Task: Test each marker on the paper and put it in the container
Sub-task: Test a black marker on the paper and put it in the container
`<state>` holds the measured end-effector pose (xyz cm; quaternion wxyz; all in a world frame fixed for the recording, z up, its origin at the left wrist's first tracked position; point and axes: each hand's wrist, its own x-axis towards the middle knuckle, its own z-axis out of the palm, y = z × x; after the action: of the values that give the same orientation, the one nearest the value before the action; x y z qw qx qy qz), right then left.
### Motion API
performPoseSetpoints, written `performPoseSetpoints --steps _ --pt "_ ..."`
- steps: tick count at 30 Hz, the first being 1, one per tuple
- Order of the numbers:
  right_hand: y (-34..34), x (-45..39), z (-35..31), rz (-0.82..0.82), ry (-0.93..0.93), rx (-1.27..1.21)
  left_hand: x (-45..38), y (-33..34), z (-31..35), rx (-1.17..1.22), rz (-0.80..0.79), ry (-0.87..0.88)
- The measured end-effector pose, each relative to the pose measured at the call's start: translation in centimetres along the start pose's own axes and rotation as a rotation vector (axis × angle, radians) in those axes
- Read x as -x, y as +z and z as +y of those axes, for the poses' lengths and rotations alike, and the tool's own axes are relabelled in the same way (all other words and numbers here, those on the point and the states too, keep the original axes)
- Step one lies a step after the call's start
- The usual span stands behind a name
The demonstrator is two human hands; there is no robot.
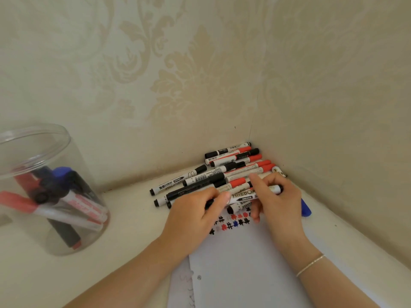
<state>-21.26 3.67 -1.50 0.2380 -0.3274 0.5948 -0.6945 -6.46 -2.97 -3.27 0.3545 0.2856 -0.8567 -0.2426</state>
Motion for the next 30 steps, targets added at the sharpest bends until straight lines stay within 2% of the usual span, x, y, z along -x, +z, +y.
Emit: performPoseSetpoints --steps 3,7,14,17,19,21,23,24,26,28,30 --pt "0.9 0.6 -0.3 -0.069 0.037 0.019 0.0 -0.3 0.0 0.052 0.107 -0.136" --pt "1.4 1.0 -0.7 -0.095 0.062 -0.008 0.1 -0.2 0.3 0.124 0.209 -0.215" --pt "3.3 0.8 -4.3 -0.157 0.042 -0.057 -0.8 -2.9 1.4 0.148 0.333 -0.188" --pt "6.3 0.2 -8.3 -0.22 0.084 -0.273 -2.4 -7.6 3.6 0.199 0.547 -0.13" --pt "9.2 0.2 -10.4 -0.267 0.139 -0.464 -3.5 -11.2 4.7 0.317 0.703 -0.129" --pt "12.5 0.8 -11.8 -0.352 0.226 -0.615 -4.0 -14.8 5.1 0.366 0.773 -0.114" --pt "15.3 1.5 -12.9 -0.486 0.312 -0.652 -3.8 -18.1 4.8 0.309 0.796 -0.08" --pt "16.7 2.0 -13.3 -0.572 0.326 -0.59 -3.4 -20.1 4.5 0.248 0.829 -0.061" --pt "18.4 2.1 -13.6 -0.702 0.259 -0.318 -3.0 -22.8 3.7 0.095 0.889 -0.036" --pt "19.6 1.7 -13.4 -0.761 0.102 0.009 -2.5 -25.1 2.9 -0.113 0.899 -0.022" --pt "19.9 0.8 -12.4 -0.749 -0.17 0.549 -2.0 -26.7 2.0 -0.337 0.832 -0.019"
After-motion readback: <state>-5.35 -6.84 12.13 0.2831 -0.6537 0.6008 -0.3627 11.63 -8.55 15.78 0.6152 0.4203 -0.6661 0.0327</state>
